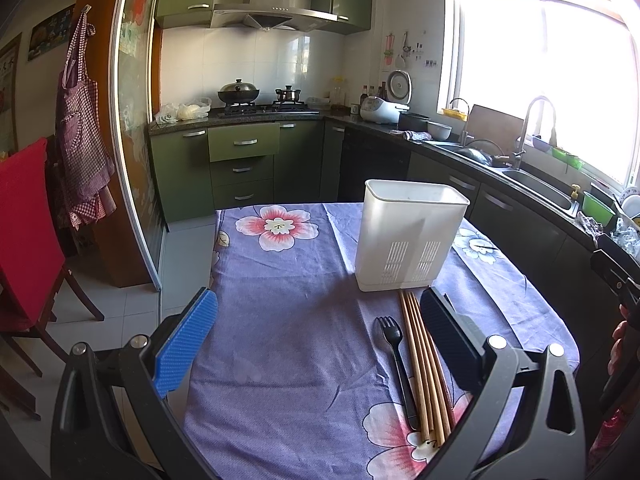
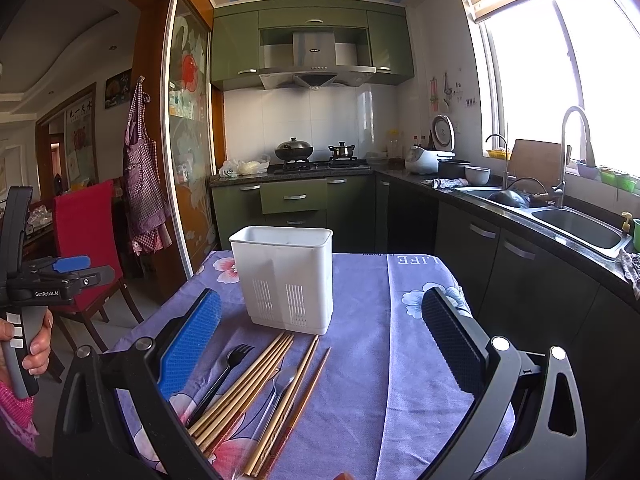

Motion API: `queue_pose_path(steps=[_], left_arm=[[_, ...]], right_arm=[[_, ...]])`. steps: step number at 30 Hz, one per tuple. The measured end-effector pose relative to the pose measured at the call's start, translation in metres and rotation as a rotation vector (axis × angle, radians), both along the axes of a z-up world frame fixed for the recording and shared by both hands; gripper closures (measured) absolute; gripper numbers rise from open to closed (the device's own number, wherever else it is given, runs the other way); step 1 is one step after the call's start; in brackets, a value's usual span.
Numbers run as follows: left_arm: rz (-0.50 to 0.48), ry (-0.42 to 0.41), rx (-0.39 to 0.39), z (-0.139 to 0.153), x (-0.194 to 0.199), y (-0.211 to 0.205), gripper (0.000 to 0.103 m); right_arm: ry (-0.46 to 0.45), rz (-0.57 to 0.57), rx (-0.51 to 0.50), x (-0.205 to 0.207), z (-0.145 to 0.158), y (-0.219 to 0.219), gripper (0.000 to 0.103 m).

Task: Organize utensils

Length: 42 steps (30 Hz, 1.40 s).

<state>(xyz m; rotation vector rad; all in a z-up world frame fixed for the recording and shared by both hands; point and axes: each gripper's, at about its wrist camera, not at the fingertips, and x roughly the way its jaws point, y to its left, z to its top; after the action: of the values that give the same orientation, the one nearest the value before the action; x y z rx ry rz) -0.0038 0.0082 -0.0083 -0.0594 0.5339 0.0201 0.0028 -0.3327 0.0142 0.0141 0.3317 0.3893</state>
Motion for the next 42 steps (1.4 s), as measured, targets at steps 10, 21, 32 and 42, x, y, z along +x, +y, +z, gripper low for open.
queue_pose_path(steps=[10,21,32,42], left_arm=[[0.0,0.003,-0.002,0.0,0.0,0.001,0.006],[0.001,0.008,-0.005,-0.002,0.001,0.001,0.006],[-0.042,0.2,-0.012,-0.019,0.037,-0.016,0.006],[-0.087,0.542,-0.132,-0.081,0.106,-0.043,0.006]], right_arm=[[0.001,0.0,0.0,0.0,0.0,0.0,0.004],[0.003,-0.001,-0.001,0.001,-0.002,0.001,0.004],[0.188,-0.02,-0.002,0.032,-0.021,-0.004,0.004],[0.509,0.002,0.103,0.087,-0.062,-0.025,0.004]])
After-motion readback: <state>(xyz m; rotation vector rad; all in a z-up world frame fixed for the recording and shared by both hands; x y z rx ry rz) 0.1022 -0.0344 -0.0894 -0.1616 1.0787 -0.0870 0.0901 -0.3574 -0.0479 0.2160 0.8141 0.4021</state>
